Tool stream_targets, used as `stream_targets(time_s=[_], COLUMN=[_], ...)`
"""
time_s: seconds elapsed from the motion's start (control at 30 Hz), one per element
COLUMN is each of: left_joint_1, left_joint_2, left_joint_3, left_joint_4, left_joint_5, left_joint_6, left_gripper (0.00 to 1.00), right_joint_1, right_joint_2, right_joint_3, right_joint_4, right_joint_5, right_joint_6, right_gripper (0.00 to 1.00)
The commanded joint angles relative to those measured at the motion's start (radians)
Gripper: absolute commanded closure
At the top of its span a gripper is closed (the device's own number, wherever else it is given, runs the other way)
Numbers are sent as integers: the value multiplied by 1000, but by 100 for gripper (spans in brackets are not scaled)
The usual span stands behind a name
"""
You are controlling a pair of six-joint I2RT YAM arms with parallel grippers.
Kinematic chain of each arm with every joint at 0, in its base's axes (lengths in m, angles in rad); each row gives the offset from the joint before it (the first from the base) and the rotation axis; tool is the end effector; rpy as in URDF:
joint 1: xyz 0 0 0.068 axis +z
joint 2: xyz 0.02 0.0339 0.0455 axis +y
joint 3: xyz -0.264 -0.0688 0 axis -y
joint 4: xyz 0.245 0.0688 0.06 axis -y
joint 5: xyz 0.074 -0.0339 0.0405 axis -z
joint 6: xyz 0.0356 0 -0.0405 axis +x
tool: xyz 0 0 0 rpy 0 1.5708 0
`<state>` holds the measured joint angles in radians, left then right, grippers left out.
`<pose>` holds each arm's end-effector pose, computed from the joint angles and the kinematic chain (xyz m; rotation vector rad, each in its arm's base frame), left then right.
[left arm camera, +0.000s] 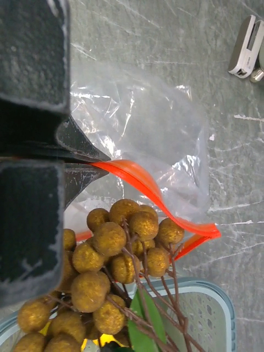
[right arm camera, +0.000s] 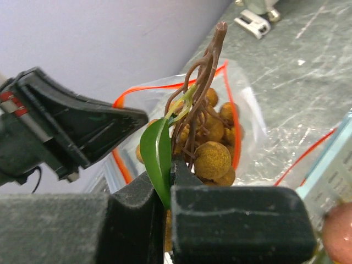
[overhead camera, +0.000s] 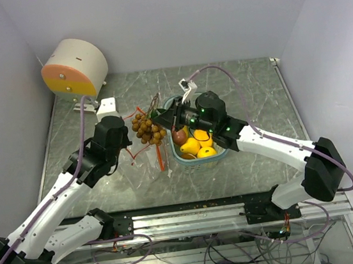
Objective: Place the food in the zip-top bag and seal the zipper
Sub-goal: Pick up the fake fruit from the bin, then place the fake fruit in the zipper food storage bag.
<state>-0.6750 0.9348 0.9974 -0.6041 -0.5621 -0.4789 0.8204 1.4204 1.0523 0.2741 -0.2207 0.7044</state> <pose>0.1627 -0.1059 0.3474 -0.1290 2.0205 -0.1329 0.2254 0.2532 0.3321 -0.2913 1.8222 1.3013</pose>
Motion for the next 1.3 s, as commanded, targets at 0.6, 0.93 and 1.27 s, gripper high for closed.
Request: stream_targets(time_s=[0.6, 0.93, 1.27], left_joint_1=[-8, -40, -72], left_joint_2=[32, 66, 80], left_joint_3=[-68, -62, 14], left_joint_4=[161, 204, 186], left_joint_5=[87, 98, 75], left_joint_6=[-18, -32, -14], left_gripper=[93, 93, 93], right_joint_1=[7, 127, 191], right_joint_2=[171, 227, 300], right_joint_3=[231, 268, 285], right_joint_4=[-141, -231, -337], right_joint_5=[174, 392, 662], right_joint_6=[234, 260, 196], right_gripper=[100, 100, 100])
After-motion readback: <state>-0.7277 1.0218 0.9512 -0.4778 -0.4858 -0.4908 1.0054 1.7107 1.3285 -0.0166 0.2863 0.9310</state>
